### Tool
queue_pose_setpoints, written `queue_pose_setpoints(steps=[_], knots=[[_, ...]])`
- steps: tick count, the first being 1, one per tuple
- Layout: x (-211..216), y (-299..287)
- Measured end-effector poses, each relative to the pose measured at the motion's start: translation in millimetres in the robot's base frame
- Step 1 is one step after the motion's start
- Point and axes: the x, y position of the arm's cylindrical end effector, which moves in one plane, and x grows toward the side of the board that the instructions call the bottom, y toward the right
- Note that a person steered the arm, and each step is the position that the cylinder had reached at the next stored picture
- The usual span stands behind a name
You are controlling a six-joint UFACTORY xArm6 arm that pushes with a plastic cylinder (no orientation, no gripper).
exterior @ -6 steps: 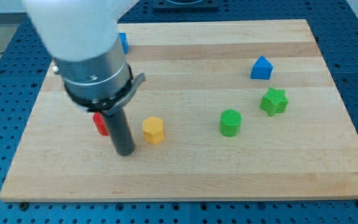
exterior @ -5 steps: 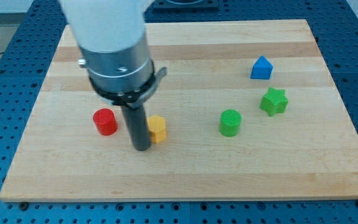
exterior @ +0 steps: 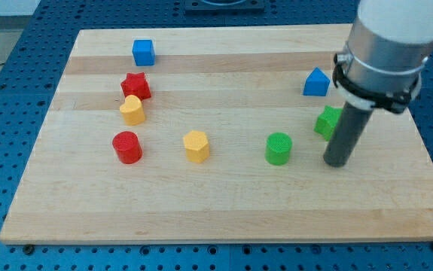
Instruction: Place the green star and blue triangle in a vertical line
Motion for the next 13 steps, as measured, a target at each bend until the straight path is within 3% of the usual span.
queue_pose_setpoints(steps=[2,4,5,7,8,9,10,11,12,13], knots=[[-52,-32],[6,33],[-38,83],[-108,7],[-118,-3],[-168,-19],[-171,-24],[-119,20],[-84,100],[-37,64]])
